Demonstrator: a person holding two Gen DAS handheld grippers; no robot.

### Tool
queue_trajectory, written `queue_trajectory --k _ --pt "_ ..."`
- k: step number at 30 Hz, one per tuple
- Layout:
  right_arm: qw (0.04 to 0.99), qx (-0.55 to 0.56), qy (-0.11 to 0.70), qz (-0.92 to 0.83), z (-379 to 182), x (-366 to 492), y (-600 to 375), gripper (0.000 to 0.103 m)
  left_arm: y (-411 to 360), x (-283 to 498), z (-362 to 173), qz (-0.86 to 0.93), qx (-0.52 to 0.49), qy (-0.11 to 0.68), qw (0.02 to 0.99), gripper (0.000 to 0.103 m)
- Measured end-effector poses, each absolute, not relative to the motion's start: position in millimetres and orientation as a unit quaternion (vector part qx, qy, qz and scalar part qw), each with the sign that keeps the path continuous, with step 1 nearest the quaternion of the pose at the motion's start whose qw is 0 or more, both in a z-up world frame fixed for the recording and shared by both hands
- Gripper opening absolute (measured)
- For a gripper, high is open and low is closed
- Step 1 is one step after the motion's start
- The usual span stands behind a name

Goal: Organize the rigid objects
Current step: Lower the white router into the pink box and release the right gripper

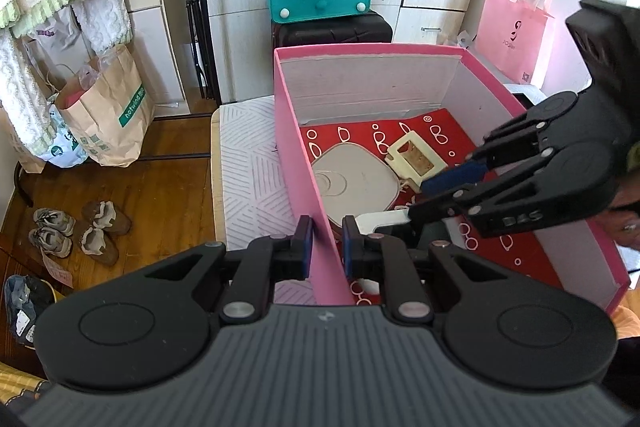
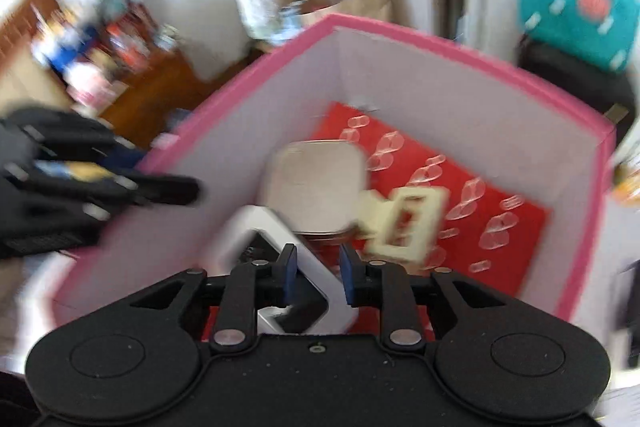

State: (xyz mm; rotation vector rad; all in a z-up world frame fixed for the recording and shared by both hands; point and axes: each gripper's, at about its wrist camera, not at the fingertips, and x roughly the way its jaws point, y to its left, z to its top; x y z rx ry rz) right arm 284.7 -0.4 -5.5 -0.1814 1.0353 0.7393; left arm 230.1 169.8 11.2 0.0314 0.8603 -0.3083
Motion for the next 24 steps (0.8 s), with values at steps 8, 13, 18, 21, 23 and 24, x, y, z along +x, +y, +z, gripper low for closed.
queue_trajectory --k 8,13,18,21,23,24 --pt "0.85 -0.071 0.398 0.337 40 257 -47 0.04 170 229 12 -0.147 0.009 0.414 0.898 0.014" --pt "0.89 -0.033 0.344 0.297 57 229 -102 0.05 170 227 12 -0.145 0.005 0.411 0.9 0.014" --pt "0.905 -0.058 0.346 0.241 49 202 -147 0.056 165 223 13 -0.139 0.018 0.403 0.904 0.014" --pt "0.902 -0.072 0.36 0.228 35 183 -167 0.056 163 222 13 -0.133 0.027 0.402 0.905 0.014" --pt "0.899 -0.07 0.365 0.233 26 173 -177 0.056 164 222 12 -0.13 0.027 0.403 0.906 0.013" --pt "0.898 -0.067 0.365 0.236 21 169 -182 0.056 163 221 12 -0.128 0.03 0.401 0.907 0.012"
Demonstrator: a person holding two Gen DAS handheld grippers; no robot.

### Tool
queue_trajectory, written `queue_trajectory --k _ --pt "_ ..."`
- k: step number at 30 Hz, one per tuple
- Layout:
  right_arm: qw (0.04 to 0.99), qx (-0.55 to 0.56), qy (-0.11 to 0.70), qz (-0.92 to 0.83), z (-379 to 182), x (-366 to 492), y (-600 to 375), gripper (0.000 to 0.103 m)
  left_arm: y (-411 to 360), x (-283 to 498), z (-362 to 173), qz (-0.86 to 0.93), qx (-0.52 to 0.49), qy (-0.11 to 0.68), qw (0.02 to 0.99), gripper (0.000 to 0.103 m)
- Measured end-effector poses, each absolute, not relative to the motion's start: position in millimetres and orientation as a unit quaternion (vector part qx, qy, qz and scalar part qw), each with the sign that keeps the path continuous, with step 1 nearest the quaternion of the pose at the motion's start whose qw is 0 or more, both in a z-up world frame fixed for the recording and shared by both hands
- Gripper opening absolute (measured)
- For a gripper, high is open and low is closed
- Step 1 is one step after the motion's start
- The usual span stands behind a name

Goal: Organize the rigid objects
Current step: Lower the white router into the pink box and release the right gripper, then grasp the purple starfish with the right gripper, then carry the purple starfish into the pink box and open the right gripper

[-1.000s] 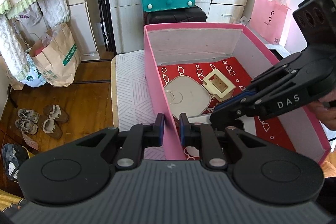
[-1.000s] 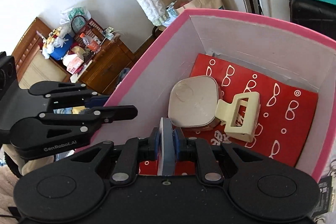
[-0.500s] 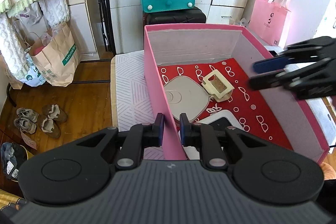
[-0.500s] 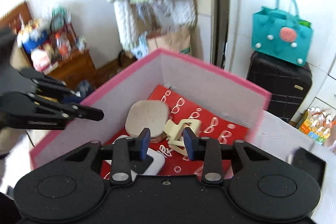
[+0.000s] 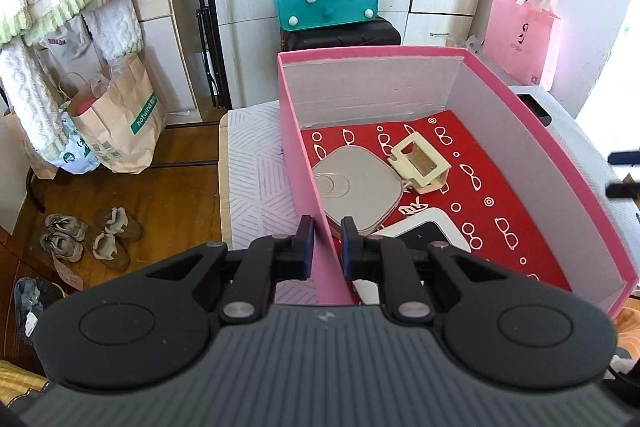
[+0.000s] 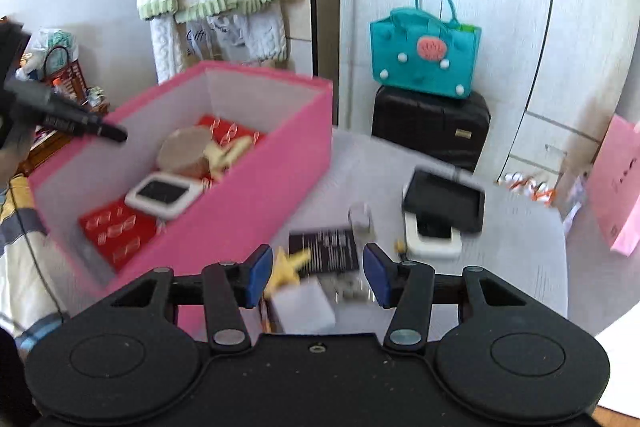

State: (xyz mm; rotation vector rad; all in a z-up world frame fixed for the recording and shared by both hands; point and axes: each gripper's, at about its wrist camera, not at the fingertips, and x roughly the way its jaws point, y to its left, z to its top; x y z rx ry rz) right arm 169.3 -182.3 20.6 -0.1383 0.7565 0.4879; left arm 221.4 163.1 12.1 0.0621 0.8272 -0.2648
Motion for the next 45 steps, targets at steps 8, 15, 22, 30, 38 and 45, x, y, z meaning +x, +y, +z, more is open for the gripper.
queue_trajectory --k 8,15,22,30,38,45 --pt "0.919 -0.067 0.296 0.253 -23 132 -200 0.066 153 213 12 -0.097 0.05 0.396 0.912 0.01" --pt "0.882 -0.088 0.359 0.292 -55 130 -185 0.066 154 208 12 -0.091 0.042 0.412 0.906 0.01" --pt "0.874 -0.055 0.396 0.277 -63 137 -185 0.045 151 197 16 -0.095 0.059 0.412 0.904 0.01" --pt "0.869 -0.098 0.396 0.282 -62 141 -176 0.047 151 191 16 -0.099 0.067 0.415 0.902 0.01" --pt "0.868 -0.097 0.402 0.275 -59 148 -170 0.039 151 189 15 -0.105 0.072 0.414 0.901 0.01" --pt "0.88 -0.101 0.383 0.262 -46 141 -170 0.039 152 188 14 -0.111 0.073 0.411 0.902 0.01"
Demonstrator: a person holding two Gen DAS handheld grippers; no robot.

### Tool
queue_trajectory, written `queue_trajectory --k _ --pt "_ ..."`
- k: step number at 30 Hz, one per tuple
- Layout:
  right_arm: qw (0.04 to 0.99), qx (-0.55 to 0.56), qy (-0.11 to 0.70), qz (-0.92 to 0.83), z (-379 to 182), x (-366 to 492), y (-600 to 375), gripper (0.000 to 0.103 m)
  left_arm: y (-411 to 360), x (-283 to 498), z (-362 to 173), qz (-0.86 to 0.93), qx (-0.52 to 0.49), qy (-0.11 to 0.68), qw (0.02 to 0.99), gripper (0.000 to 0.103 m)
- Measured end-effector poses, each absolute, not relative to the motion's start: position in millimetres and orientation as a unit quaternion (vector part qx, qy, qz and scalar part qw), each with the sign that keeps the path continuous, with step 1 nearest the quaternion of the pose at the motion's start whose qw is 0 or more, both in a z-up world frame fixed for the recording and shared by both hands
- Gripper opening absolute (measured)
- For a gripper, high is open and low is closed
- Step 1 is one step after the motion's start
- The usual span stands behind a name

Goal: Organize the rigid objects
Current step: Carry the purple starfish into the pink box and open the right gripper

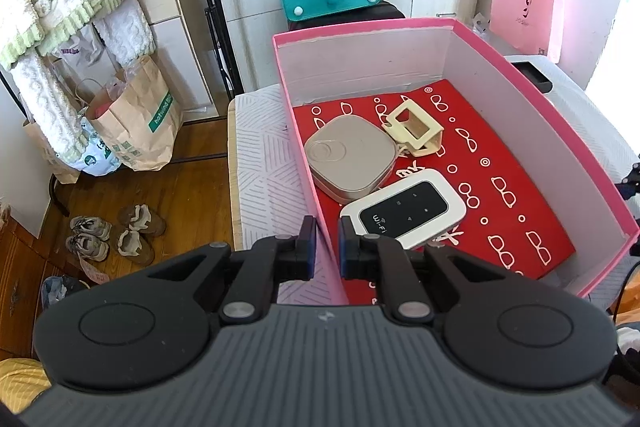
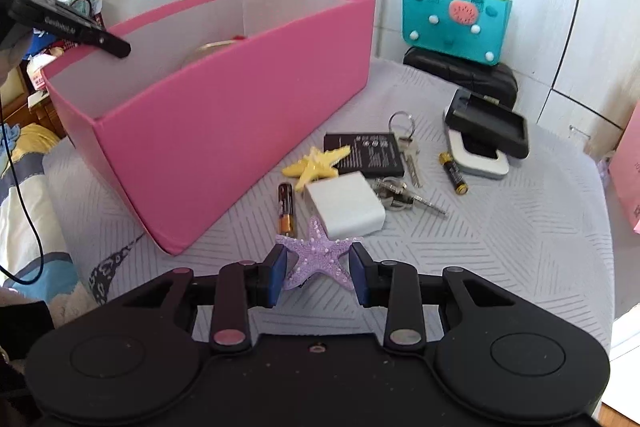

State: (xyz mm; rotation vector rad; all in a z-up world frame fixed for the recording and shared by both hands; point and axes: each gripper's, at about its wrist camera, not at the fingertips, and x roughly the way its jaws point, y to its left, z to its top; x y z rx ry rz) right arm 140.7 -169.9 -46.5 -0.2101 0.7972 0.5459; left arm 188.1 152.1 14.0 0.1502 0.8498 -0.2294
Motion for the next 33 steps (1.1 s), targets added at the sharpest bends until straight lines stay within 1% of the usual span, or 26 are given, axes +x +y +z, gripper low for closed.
queue_trajectory --k 4,13,18,22,27,33 --pt "0.891 -0.109 0.368 0.243 -36 138 -173 0.039 151 188 14 -0.114 0.076 0.411 0.901 0.01" --pt "0.912 -0.088 0.338 0.214 -4 149 -189 0.039 152 188 14 -0.122 0.081 0.409 0.901 0.011" --pt "0.914 -0.075 0.303 0.26 31 159 -176 0.039 153 188 14 -0.122 0.08 0.409 0.901 0.011" --pt "0.902 -0.079 0.277 0.323 50 170 -145 0.039 152 188 14 -0.123 0.077 0.409 0.901 0.011" --pt "0.879 -0.132 0.268 0.373 47 190 -93 0.039 152 188 13 -0.13 0.077 0.409 0.9 0.012" --pt "0.858 -0.19 0.296 0.375 21 224 -48 0.039 151 188 14 -0.134 0.085 0.41 0.898 0.012"
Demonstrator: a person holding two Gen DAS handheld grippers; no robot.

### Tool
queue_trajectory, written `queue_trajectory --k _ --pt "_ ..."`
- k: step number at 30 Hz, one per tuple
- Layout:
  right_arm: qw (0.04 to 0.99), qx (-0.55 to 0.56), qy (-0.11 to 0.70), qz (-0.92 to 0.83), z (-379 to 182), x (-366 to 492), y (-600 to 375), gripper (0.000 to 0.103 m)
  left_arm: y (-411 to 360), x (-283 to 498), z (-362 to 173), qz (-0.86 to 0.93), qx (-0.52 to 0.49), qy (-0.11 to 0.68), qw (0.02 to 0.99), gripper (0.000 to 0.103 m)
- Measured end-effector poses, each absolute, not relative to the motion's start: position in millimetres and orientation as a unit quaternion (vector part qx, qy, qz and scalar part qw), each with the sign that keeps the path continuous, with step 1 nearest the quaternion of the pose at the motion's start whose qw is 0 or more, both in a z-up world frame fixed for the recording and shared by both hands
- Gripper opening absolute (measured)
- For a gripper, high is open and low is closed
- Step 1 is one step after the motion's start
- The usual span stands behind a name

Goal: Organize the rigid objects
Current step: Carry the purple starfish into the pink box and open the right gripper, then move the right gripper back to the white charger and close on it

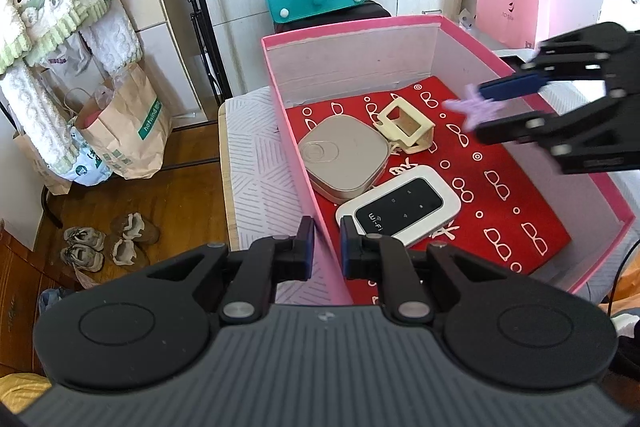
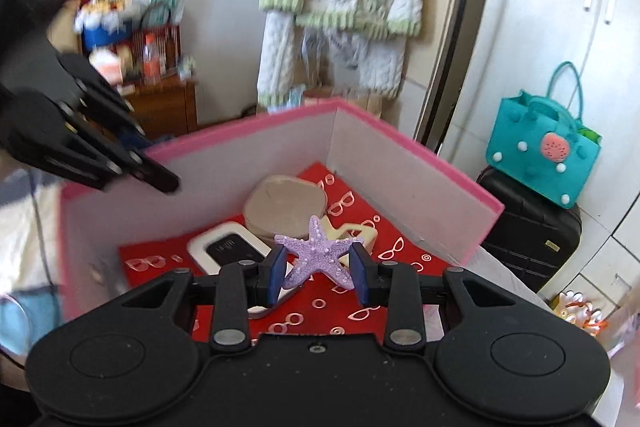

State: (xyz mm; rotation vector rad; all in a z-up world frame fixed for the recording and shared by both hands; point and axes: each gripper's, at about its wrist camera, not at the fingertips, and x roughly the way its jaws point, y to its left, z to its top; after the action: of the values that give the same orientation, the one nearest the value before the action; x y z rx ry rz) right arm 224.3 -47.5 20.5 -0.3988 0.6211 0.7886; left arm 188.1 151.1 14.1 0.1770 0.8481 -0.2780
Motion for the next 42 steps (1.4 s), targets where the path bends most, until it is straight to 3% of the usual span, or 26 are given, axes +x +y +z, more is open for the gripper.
queue_trajectory --k 6,14,20,30,34,42 --pt "0.844 -0.227 0.321 0.365 8 239 -39 0.04 154 189 15 -0.137 0.077 0.411 0.898 0.012" --pt "0.881 -0.099 0.299 0.353 34 230 -107 0.045 158 189 15 -0.14 0.072 0.41 0.898 0.012" --pt "0.884 -0.022 0.333 0.326 35 208 -164 0.046 156 188 15 -0.136 0.077 0.408 0.9 0.012" --pt "0.867 -0.058 0.393 0.3 -16 180 -193 0.047 153 189 16 -0.124 0.08 0.412 0.899 0.012" --pt "0.861 -0.101 0.391 0.308 -36 176 -188 0.052 151 190 16 -0.12 0.083 0.415 0.898 0.012" --pt "0.861 -0.087 0.374 0.333 -55 188 -192 0.052 154 193 16 -0.116 0.064 0.418 0.899 0.012"
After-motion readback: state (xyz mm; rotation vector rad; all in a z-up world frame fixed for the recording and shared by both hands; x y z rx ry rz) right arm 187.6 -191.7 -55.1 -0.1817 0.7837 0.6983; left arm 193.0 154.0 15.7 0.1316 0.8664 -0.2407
